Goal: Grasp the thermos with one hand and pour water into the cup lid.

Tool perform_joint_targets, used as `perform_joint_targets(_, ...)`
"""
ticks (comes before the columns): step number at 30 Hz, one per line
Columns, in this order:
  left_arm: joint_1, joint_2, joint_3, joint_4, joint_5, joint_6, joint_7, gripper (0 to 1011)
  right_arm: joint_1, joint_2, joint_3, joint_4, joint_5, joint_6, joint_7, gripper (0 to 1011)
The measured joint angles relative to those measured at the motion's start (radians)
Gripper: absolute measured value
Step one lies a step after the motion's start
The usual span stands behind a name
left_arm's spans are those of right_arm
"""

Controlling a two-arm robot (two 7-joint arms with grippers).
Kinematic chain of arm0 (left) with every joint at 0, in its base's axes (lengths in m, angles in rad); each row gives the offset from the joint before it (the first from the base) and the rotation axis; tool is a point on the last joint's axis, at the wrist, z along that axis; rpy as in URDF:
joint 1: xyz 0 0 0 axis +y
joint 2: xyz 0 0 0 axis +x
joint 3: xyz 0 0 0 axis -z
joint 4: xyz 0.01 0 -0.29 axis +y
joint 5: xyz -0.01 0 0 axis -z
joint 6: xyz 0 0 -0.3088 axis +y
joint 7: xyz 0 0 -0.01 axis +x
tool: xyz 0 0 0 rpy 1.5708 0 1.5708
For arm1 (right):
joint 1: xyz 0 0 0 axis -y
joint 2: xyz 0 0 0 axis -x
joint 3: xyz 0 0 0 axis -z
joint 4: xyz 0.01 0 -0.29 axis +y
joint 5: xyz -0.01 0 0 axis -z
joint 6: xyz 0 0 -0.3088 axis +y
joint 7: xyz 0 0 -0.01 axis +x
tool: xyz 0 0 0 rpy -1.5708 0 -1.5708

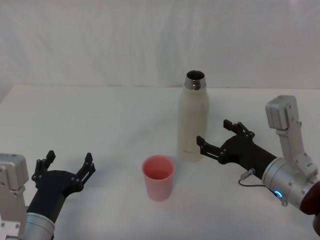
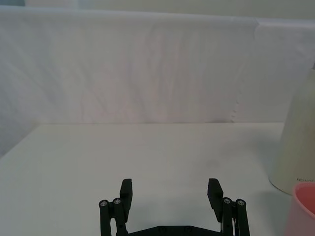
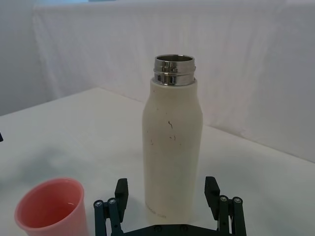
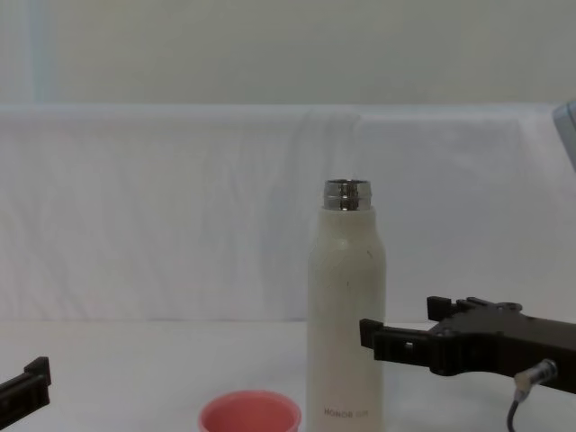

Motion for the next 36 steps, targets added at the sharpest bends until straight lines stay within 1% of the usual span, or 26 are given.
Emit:
perform_joint_targets(16, 0.0, 0.0, 0.0, 0.0, 0.0, 0.0, 0.0, 1001, 0.06, -0.021, -0.022, 0.079, 0.017, -0.023, 0.012, 1003)
perform_joint_targets(36, 0.0, 0.0, 0.0, 0.0, 0.0, 0.0, 0.0, 1001, 0.121, -0.038, -0.049, 0.143, 0.021, -0.033, 0.021, 1003)
